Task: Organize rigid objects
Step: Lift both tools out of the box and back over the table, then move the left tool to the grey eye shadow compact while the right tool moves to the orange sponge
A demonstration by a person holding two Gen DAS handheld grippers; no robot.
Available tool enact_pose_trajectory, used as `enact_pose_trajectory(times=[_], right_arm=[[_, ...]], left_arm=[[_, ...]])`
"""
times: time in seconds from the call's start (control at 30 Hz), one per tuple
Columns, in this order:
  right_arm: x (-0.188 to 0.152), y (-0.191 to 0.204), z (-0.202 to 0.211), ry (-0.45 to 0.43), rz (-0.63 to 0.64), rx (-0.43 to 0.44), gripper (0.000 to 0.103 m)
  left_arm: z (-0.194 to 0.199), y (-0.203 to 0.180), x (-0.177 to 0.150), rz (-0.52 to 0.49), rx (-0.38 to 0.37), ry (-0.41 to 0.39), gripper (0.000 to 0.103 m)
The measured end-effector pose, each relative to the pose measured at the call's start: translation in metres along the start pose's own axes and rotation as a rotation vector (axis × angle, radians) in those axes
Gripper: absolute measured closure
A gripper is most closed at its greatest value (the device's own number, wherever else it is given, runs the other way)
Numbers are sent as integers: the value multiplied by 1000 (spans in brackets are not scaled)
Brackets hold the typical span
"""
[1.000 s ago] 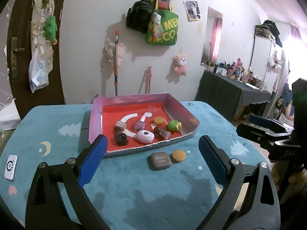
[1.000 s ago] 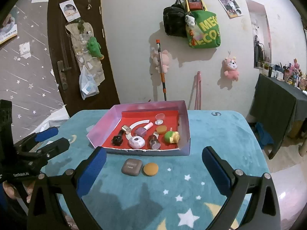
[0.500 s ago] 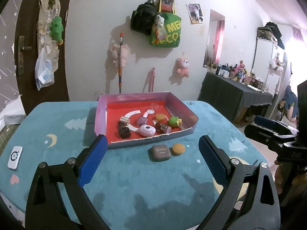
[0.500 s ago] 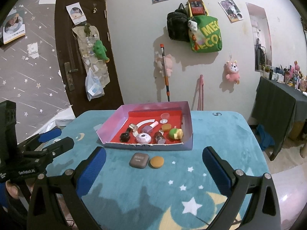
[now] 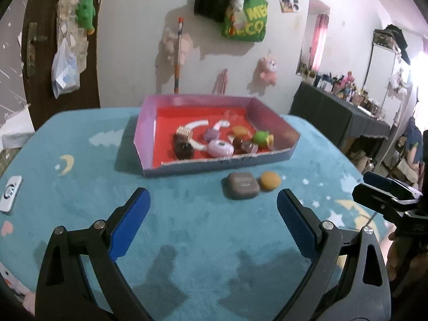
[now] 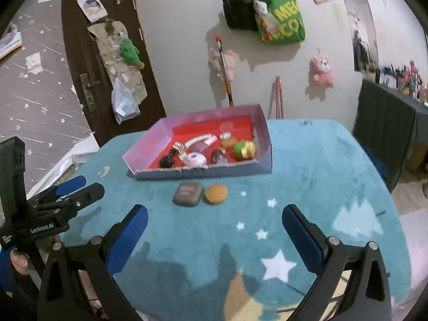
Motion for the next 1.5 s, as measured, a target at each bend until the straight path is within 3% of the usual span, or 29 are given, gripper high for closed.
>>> enact_pose_trajectory(times=[0.2,0.7,1.0,1.3,1.5], right_arm=[[-19,-22,-22,48,-31,-43,0],[-36,-43,-57,126,-64,-39,0],[-37,-48,-68,156,-59,-41,0],[-34,-60,-68,167,-59,-64,0],[-34,-72,-63,165,-71,-76,0]], left_arm=[[-28,-2,-17,1,2,63,6],[-73,-8,-41,-8,3,181,6],[-80,-21,-35,-25,-10,212,6],[-103,-56,-19,-118,-1,234,6],[-126,-71,-22,-150,4,292,6]])
Point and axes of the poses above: each gripper's, at about its wrist camera, not at the fingertips, and z roughly against the way its jaws point, y to its left, x to its top, the point moved 10 cm from there along -z, roughly the way its jaws point, and after that the axes turned 15 degrees about x, right-handed, at the moved point
